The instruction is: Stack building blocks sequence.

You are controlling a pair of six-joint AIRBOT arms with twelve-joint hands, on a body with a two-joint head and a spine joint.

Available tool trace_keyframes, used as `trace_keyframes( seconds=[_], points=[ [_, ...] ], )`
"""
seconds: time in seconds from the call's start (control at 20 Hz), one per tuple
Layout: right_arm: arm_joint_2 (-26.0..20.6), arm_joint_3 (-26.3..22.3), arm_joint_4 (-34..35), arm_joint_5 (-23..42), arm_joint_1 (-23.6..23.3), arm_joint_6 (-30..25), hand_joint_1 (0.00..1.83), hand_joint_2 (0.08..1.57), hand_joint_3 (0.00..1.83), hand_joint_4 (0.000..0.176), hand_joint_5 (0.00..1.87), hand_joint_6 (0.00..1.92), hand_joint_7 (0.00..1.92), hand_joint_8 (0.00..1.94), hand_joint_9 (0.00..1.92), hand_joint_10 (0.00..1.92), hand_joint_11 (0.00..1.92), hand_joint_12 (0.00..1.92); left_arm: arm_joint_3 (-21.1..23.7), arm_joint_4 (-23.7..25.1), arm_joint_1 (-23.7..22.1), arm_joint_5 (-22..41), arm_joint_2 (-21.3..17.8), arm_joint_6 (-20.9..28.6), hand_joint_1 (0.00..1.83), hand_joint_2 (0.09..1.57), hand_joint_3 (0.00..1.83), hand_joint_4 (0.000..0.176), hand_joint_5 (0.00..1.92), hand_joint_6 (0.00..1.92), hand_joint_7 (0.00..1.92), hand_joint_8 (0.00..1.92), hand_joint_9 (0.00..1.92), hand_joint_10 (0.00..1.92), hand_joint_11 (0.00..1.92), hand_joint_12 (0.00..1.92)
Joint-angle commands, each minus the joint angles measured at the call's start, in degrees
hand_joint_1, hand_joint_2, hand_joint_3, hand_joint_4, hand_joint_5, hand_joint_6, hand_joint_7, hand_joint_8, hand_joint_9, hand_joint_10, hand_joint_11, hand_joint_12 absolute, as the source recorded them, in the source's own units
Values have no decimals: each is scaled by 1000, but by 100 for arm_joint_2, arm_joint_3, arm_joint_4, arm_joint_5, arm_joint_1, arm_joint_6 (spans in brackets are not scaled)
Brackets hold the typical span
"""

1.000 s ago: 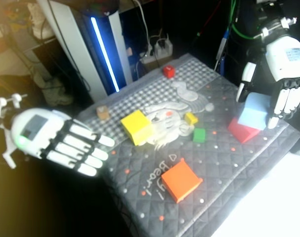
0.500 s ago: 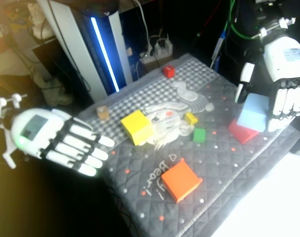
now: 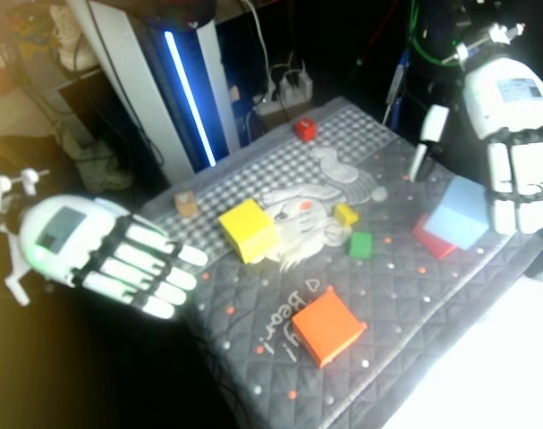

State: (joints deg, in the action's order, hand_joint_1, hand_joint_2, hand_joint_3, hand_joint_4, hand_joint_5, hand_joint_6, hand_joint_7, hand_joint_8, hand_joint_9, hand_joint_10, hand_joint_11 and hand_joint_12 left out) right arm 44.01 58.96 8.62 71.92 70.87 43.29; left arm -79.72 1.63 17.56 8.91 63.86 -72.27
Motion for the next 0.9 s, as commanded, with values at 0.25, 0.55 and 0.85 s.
trace_keyframes(
  seconds=[0.25,0.55,0.85],
  points=[
    [-109,35,144,1277,-341,-13,712,1267,0,65,206,0,254,1,207,1,155,165,1091,-291,433,2366,-911,-26,762,948,3,176,0,0,24,2,56,23,0,657],
    [-101,132,-398,1454,-1119,23,653,1277,1,60,207,1,272,2,221,4,156,83,2427,-299,1522,4041,-1986,0,749,896,1,176,0,0,33,3,63,6,0,563],
    [287,255,-1601,389,-2067,-29,729,1203,0,28,254,1,300,0,213,1,160,44,2928,-225,2275,4379,-2304,165,707,902,0,142,111,1,144,1,47,3,0,252]
  ],
)
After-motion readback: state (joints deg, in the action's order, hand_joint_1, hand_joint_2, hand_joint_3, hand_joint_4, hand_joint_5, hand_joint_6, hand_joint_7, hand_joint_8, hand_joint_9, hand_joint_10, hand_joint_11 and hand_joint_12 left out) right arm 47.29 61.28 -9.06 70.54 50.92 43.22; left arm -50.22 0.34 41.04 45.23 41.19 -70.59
